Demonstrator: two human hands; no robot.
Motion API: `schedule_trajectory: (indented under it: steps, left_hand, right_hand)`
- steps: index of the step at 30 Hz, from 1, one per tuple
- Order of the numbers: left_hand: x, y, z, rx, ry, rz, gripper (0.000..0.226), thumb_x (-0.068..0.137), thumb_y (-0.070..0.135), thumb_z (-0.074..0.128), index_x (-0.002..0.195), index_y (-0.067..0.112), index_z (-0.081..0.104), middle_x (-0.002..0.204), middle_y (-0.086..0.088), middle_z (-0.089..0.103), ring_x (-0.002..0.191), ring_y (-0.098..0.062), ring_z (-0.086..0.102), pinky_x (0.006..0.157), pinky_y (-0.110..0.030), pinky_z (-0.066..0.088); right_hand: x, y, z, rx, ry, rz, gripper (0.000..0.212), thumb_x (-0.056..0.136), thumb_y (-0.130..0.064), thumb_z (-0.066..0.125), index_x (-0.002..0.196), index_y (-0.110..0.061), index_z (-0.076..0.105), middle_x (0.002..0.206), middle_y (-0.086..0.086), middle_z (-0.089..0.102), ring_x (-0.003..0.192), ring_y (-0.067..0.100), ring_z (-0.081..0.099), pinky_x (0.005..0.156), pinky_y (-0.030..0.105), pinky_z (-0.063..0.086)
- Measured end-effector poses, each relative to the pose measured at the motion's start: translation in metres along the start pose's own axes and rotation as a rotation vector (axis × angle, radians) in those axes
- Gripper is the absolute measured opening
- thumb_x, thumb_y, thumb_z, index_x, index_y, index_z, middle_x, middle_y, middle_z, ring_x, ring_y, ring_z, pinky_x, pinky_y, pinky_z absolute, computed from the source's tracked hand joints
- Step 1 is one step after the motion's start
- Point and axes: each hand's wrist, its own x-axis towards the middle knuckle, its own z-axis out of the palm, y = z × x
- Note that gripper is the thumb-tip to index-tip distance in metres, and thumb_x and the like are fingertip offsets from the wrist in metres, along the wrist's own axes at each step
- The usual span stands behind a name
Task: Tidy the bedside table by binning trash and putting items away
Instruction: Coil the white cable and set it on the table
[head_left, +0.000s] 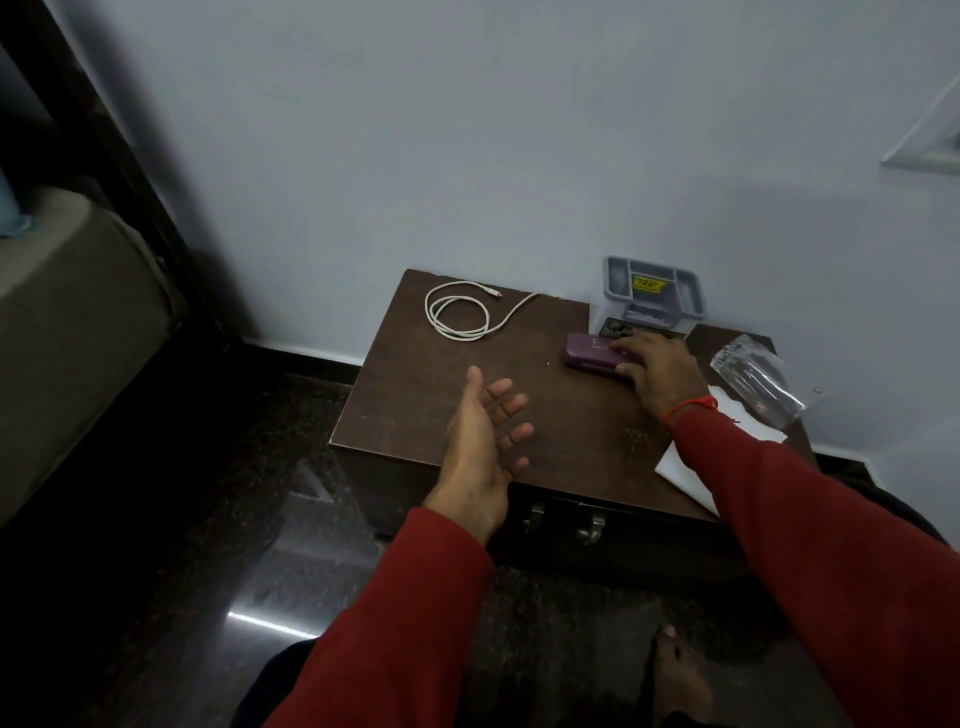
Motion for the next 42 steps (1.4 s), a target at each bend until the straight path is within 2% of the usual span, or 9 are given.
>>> schedule_trajectory:
  steps: [6,12,15,22,25,29,33,38,42]
  left_hand:
    - [-0.004,0.001,0.003,-0.014,-0.001,-0.005,0.044,0.100,0.064,0.042,0.103,0.031,0.070,0.104,0.007,0.075,0.087,-0.014,0.062,0.074,-0.035,0.044]
    - [0.000,0.001,0.004,-0.051,0.013,0.027,0.044,0.101,0.062,0.040,0.103,0.030,0.071,0.104,0.009,0.075,0.086,-0.013,0.063,0.072,-0.034,0.044]
    - [0.006,0.004,0.002,-0.084,0.040,0.054,0.043,0.102,0.060,0.040,0.099,0.029,0.070,0.098,0.011,0.075,0.081,-0.012,0.062,0.068,-0.032,0.043]
    - [0.020,0.007,-0.002,-0.095,0.092,0.157,0.041,0.105,0.054,0.038,0.098,0.027,0.069,0.089,0.010,0.074,0.072,-0.010,0.060,0.061,-0.028,0.041]
    - [0.025,0.008,-0.005,-0.085,0.105,0.196,0.040,0.104,0.054,0.039,0.100,0.027,0.069,0.088,0.011,0.074,0.071,-0.010,0.060,0.061,-0.028,0.042]
    - [0.026,0.007,-0.006,-0.066,0.103,0.223,0.038,0.105,0.052,0.041,0.101,0.027,0.069,0.090,0.011,0.074,0.074,-0.010,0.060,0.060,-0.028,0.042]
    - [0.021,0.012,-0.006,-0.051,0.150,0.335,0.030,0.105,0.047,0.046,0.100,0.027,0.068,0.094,0.009,0.074,0.079,-0.012,0.061,0.062,-0.029,0.042]
    - [0.007,0.010,-0.005,0.057,0.243,0.649,0.009,0.102,0.037,0.058,0.104,0.032,0.065,0.110,0.005,0.067,0.097,-0.010,0.060,0.082,-0.026,0.045]
    - [-0.006,0.005,0.002,0.391,0.353,0.895,0.049,0.098,0.040,0.063,0.144,0.039,0.047,0.159,0.009,0.033,0.132,-0.016,0.034,0.106,-0.033,0.028]
  right_hand:
    - [-0.005,-0.004,-0.006,-0.054,0.044,-0.013,0.042,0.090,-0.035,0.061,0.132,-0.030,0.054,0.141,0.004,0.050,0.129,0.032,0.038,0.105,0.052,0.029]
    - [0.014,-0.072,0.000,-0.091,0.137,-0.274,0.032,0.089,-0.028,0.060,0.120,-0.031,0.062,0.132,-0.004,0.057,0.124,0.028,0.044,0.099,0.044,0.030]
    - [0.029,-0.107,0.014,-0.130,0.059,-0.324,0.045,0.085,-0.010,0.055,0.121,-0.034,0.063,0.135,-0.010,0.057,0.124,0.028,0.044,0.099,0.041,0.031]
    - [0.057,-0.154,0.070,-0.162,-0.124,-0.353,0.054,0.096,-0.017,0.043,0.145,-0.036,0.035,0.153,-0.013,0.038,0.137,0.027,0.034,0.105,0.048,0.026]
    - [0.062,-0.156,0.081,-0.197,0.024,-0.423,0.039,0.094,-0.019,0.049,0.132,-0.024,0.055,0.133,0.001,0.058,0.121,0.037,0.047,0.095,0.047,0.036]
    - [0.056,-0.154,0.075,-0.166,0.227,-0.624,0.023,0.076,-0.017,0.051,0.085,-0.010,0.071,0.082,0.012,0.066,0.076,0.038,0.063,0.066,0.040,0.055]
    - [0.042,-0.154,0.033,0.314,0.296,-0.450,0.029,0.081,-0.019,0.047,0.099,-0.007,0.065,0.094,0.014,0.062,0.090,0.031,0.057,0.084,0.037,0.044]
    - [0.013,-0.145,-0.051,0.706,0.388,-0.419,0.015,0.096,-0.010,0.050,0.105,-0.009,0.061,0.093,0.005,0.060,0.083,0.019,0.059,0.077,0.035,0.049]
    - [-0.010,-0.141,-0.106,0.621,0.221,-0.587,0.022,0.098,-0.009,0.047,0.112,-0.007,0.064,0.096,0.013,0.059,0.080,0.024,0.061,0.078,0.037,0.054]
